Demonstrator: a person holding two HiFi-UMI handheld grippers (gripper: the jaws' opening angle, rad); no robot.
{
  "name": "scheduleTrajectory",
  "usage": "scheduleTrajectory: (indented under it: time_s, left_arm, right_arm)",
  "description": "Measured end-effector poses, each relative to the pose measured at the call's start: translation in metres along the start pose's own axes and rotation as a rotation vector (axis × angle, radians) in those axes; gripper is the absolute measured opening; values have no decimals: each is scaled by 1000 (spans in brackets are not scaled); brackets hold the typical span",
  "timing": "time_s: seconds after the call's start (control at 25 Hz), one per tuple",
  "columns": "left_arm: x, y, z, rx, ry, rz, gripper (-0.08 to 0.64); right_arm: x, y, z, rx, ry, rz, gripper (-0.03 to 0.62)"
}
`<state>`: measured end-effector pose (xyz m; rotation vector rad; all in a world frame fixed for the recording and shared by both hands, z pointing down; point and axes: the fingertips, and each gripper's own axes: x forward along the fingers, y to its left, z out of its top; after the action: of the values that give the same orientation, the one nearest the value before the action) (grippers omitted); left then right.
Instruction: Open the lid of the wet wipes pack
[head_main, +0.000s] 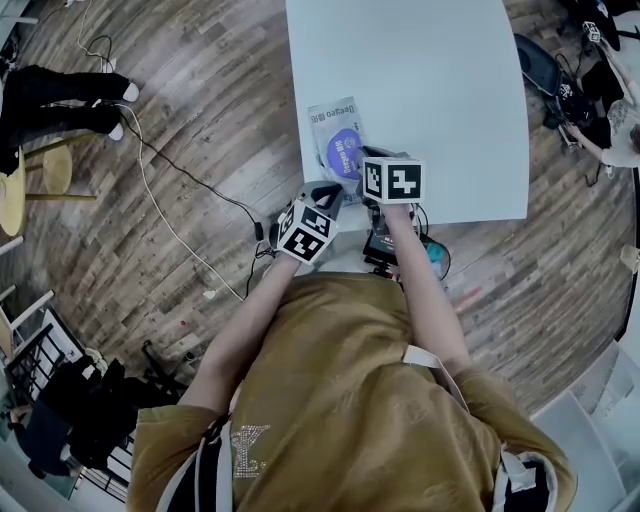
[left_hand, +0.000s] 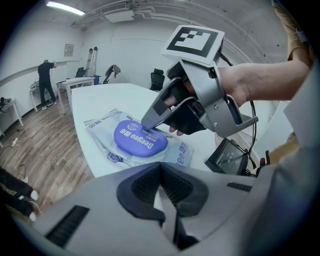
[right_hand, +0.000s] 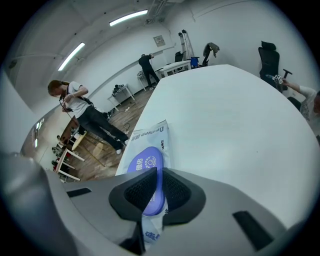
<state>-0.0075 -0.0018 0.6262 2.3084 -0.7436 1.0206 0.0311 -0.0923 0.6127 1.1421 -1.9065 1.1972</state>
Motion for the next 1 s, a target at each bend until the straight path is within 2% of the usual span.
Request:
scheduleTrajectory:
  time_s: [0.24,0.4,0.64,1.0]
  left_arm:
    - [0,-3,2,22,10,2,5]
    - [0,-4,0,23,16,-4,5]
    - [1,-3,2,28,15,6,5]
    - [1,-4,0,27,34,-3,5]
  right_arm:
    - [-8,-1,2,67,2,81,25]
    - [-15,3,2,75,4,110,17]
    - [-23,15,8,2,23,121,14]
    - [-30,27,7,-21,36,150,12]
